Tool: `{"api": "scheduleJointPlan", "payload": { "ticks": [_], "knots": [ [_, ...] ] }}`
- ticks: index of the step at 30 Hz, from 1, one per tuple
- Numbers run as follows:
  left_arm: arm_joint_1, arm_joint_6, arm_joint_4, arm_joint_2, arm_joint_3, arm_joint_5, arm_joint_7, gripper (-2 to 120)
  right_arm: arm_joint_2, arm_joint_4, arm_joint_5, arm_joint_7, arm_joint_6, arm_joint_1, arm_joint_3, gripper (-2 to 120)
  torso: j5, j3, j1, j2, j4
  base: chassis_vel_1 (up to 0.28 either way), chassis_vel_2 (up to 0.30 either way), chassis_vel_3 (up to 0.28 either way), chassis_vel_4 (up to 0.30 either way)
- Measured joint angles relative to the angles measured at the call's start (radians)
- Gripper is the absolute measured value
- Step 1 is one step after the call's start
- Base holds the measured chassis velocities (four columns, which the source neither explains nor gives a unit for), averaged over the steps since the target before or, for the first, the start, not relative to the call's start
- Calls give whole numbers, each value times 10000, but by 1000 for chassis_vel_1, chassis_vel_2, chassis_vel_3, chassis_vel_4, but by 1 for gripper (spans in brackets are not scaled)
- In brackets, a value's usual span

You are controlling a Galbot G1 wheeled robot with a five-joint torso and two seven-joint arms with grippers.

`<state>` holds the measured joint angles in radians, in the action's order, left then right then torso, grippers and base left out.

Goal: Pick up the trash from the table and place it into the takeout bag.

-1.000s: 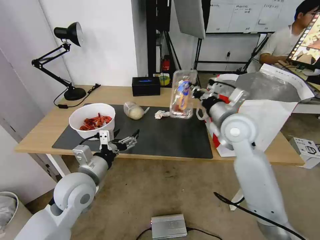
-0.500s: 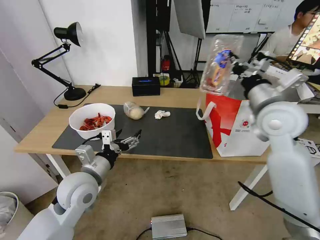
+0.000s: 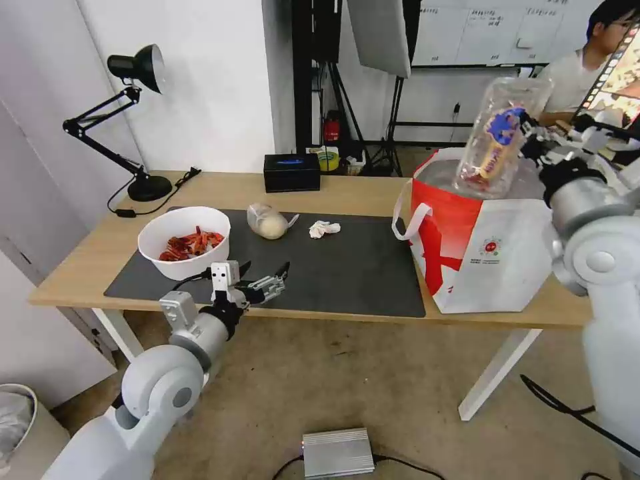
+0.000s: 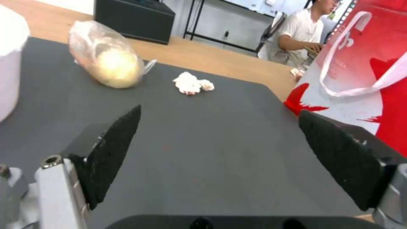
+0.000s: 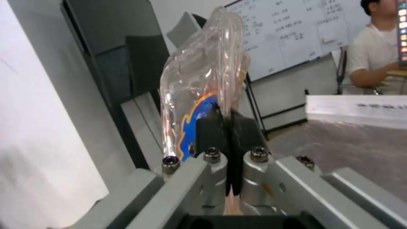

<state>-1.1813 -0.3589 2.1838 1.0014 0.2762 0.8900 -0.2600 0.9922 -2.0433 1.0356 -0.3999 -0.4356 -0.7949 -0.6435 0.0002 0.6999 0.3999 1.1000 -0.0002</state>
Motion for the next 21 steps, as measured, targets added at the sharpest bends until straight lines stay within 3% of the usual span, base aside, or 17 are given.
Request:
{"api": "scheduleJointPlan", "payload": {
  "ticks": [21],
  "knots": [
    [34,29,26,3,-109,6,-3,100,8,6,279,165,50,-585,-309,2,-2,1,1,-1,2,0,0,0,0]
  ]
}}
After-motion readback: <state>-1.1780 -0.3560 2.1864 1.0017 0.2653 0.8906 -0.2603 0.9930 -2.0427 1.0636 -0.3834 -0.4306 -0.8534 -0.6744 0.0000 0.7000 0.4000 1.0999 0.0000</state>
